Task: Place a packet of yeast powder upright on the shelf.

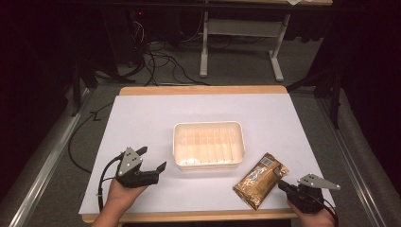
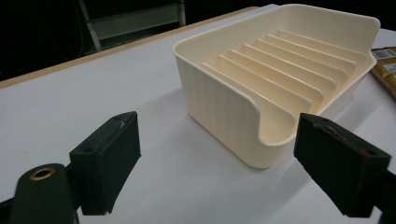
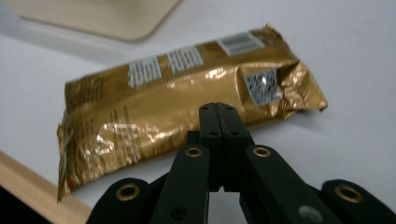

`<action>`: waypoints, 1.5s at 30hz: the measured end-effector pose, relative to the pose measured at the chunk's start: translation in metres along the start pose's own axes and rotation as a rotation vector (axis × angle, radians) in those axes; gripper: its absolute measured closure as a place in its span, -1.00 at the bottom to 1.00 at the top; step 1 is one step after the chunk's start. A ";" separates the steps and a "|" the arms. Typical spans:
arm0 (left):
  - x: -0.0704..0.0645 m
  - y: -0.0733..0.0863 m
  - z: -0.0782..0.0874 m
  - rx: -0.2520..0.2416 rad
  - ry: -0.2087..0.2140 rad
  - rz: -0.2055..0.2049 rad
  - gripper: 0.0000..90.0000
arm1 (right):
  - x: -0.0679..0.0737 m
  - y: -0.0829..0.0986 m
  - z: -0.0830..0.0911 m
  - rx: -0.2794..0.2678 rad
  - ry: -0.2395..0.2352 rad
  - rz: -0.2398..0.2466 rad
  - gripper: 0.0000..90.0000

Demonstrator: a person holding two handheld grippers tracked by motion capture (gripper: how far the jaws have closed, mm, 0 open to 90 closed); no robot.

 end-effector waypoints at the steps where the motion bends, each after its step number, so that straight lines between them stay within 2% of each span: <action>1: 0.000 0.000 0.000 0.000 0.003 -0.001 -0.67 | 0.000 0.003 0.000 0.014 -0.003 0.006 1.00; 3: 0.000 0.000 -0.001 0.001 0.004 0.000 -0.67 | 0.003 0.006 -0.002 0.031 -0.032 0.000 1.00; 5: 0.000 0.000 -0.001 0.001 0.003 0.000 -0.67 | 0.006 0.007 -0.003 0.042 -0.042 0.007 1.00; 9: 0.002 0.000 0.002 -0.003 -0.002 0.006 -0.67 | 0.029 0.016 -0.017 0.132 -0.098 0.091 1.00; 10: 0.002 0.000 0.002 -0.003 -0.002 0.006 -0.67 | 0.033 0.017 -0.020 0.139 -0.106 0.114 1.00; 16: 0.005 0.003 0.008 -0.001 -0.015 0.016 -0.67 | 0.050 0.011 -0.031 0.148 -0.138 0.155 1.00; 23: 0.012 0.008 0.019 0.000 -0.038 0.028 -0.67 | 0.056 0.002 -0.040 0.145 -0.167 0.178 1.00; 25: 0.014 0.010 0.021 0.004 -0.043 0.033 -0.67 | 0.054 -0.006 -0.036 0.106 -0.179 0.160 1.00; 27: 0.015 0.012 0.023 0.008 -0.048 0.037 -0.67 | 0.048 -0.015 -0.030 0.052 -0.182 0.117 0.97; 28: 0.015 0.012 0.023 0.008 -0.048 0.037 -0.67 | 0.048 -0.015 -0.030 0.052 -0.182 0.117 0.97; 29: 0.015 0.014 0.024 0.014 -0.050 0.037 -0.67 | 0.037 -0.021 -0.026 0.017 -0.164 0.078 0.92; 31: 0.015 0.016 0.026 0.018 -0.053 0.034 -0.67 | 0.026 -0.026 -0.024 -0.016 -0.150 0.037 0.87; 32: 0.015 0.016 0.026 0.018 -0.053 0.034 -0.67 | 0.026 -0.026 -0.024 -0.016 -0.150 0.037 0.87; 33: 0.015 0.017 0.028 0.020 -0.054 0.033 -0.67 | 0.017 -0.030 -0.021 -0.042 -0.134 0.004 0.77; 39: 0.018 0.020 0.031 0.026 -0.063 0.042 -0.67 | -0.005 -0.040 -0.017 -0.105 -0.085 -0.072 0.52; 45: 0.017 0.020 0.030 0.027 -0.062 0.039 -0.67 | -0.025 -0.040 -0.013 -0.136 -0.041 -0.150 0.29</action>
Point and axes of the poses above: each handheld gripper's, and its own axes: z roughly backward along the jaws, y roughly out of its underside, x roughly to its left, the point moved 10 cm from there along -z, roughly forward along the jaws
